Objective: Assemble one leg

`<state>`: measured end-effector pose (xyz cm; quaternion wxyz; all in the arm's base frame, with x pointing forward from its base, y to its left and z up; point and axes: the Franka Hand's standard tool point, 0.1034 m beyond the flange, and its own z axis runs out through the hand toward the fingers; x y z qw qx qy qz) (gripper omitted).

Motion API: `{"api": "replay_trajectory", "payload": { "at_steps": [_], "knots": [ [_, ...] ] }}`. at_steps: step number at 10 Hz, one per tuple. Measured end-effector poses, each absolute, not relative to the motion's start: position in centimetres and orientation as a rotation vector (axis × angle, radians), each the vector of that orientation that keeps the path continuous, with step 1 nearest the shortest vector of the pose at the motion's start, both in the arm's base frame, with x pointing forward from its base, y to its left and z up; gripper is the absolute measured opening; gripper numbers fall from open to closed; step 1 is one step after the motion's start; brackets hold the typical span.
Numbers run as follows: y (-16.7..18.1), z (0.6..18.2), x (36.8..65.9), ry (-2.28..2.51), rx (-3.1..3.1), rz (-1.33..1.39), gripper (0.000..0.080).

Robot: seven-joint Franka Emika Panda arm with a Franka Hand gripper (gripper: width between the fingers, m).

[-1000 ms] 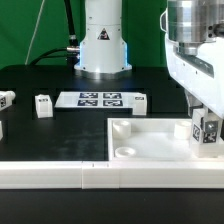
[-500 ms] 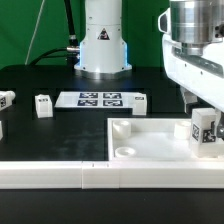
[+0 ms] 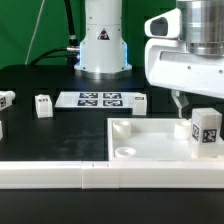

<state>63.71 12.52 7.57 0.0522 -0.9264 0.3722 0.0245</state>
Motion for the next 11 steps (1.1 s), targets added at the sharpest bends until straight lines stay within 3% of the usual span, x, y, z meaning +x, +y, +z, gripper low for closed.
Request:
{"api": "replay_trajectory", "payload": {
  "at_steps": [7, 9, 11],
  "knots": [
    [12.26, 7.52, 63.76, 0.089, -3.045, 0.013, 0.0649],
    [12.1, 7.51, 63.79, -0.021, -3.048, 0.007, 0.0635],
    [11.95, 7.52, 63.82, -0.011, -3.051, 0.007, 0.0289]
  ]
}}
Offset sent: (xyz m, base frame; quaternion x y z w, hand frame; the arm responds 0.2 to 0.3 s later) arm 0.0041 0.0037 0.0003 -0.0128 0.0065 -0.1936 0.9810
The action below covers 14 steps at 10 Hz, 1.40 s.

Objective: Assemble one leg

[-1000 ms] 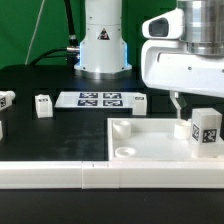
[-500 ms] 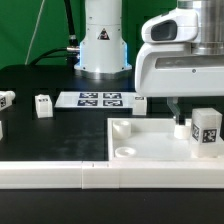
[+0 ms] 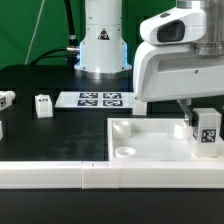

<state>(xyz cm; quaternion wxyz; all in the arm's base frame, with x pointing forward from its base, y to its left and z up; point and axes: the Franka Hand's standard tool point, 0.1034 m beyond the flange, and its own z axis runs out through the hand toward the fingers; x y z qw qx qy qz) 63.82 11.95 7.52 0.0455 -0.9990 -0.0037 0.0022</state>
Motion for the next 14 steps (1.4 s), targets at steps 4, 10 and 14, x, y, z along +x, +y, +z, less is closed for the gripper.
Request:
{"api": "replay_trajectory", "payload": {
  "at_steps": [4, 10, 14],
  "knots": [
    [11.69, 7.5, 63.9, 0.121, -3.044, 0.007, 0.0291],
    [11.44, 7.46, 63.92, 1.205, -2.789, 0.061, 0.0291],
    [11.78, 7.41, 63.75, 1.822, -2.441, 0.088, 0.0291]
  ]
}}
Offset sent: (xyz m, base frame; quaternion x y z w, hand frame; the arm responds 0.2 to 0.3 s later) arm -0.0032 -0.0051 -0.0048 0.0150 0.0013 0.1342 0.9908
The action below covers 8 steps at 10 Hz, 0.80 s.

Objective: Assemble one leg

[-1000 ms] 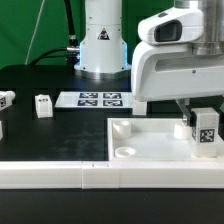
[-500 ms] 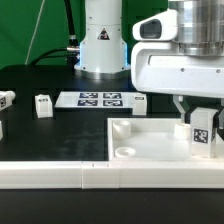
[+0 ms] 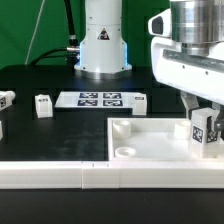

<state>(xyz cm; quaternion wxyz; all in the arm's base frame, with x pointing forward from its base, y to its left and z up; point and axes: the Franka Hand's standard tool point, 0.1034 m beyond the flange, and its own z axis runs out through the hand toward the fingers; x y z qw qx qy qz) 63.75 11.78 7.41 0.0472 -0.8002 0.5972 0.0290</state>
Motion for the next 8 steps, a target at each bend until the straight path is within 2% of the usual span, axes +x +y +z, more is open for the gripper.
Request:
{"api": "replay_trajectory", "payload": {
  "at_steps": [4, 7, 8],
  "knots": [
    [11.69, 7.45, 63.85, 2.123, -2.181, 0.119, 0.0291],
    [11.77, 7.39, 63.83, 2.141, -2.165, 0.119, 0.0291],
    [11.73, 7.35, 63.83, 2.08, -2.221, 0.116, 0.0402]
  ]
}}
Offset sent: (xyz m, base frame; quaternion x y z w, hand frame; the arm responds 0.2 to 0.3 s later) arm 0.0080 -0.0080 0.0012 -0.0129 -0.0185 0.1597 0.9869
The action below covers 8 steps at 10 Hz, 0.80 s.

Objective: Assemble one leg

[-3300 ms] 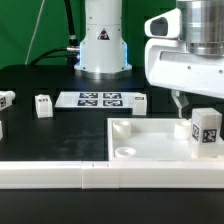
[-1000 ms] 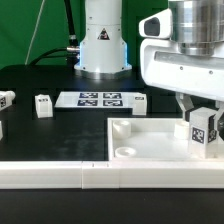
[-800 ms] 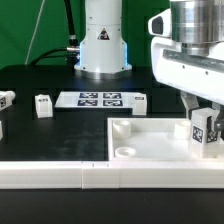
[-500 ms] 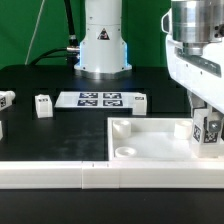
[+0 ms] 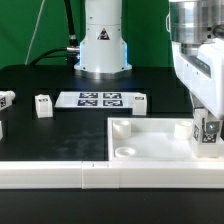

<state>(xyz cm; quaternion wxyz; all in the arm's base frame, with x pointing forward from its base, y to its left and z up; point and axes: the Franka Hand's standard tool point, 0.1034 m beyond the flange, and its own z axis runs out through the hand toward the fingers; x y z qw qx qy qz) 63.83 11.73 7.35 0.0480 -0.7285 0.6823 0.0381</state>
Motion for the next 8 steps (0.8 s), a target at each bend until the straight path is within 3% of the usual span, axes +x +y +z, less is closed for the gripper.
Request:
{"api": "replay_trajectory", "payload": {
  "at_steps": [1, 2, 8],
  "knots": [
    [11.81, 7.33, 63.76, 2.026, -2.273, 0.119, 0.0541],
    [11.89, 7.3, 63.63, 1.939, -2.352, 0.126, 0.0619],
    [12.43, 7.22, 63.47, 1.143, -2.843, 0.063, 0.0649]
  ]
}}
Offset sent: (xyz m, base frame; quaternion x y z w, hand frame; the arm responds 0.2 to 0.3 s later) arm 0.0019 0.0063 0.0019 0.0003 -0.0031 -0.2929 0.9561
